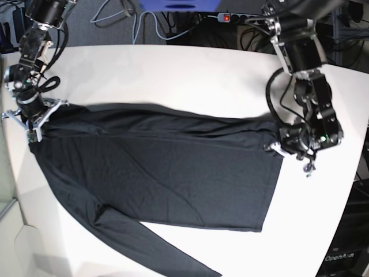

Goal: Fold the T-shirt properly
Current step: 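Raise both arms holding the shoulder edge above the shirt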

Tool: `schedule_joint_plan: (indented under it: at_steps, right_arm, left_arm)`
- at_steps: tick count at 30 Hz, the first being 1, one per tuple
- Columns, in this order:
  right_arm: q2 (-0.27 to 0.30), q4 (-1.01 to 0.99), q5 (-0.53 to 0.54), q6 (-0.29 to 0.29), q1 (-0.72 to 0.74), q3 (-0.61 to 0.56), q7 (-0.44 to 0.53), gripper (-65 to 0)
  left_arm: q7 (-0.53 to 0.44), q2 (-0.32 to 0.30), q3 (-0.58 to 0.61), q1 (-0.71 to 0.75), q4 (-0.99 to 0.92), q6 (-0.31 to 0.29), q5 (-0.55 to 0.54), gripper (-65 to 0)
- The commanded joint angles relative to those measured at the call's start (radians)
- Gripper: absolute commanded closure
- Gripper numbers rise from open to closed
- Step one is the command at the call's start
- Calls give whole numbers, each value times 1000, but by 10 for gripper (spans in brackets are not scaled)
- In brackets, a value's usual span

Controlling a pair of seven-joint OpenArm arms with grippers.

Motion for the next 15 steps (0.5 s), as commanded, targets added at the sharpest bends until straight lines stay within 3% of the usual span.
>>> schedule_joint_plan:
  at_steps: [1, 15]
  right_arm:
    - [14, 17, -1, -3, 12, 2, 25, -6]
    - [14, 17, -2, -3, 60, 2, 19, -6]
  left_arm:
    - [-13, -11, -3, -31, 2, -2, -9, -22]
    - [-13, -12, -8, -89, -14, -2, -9, -22]
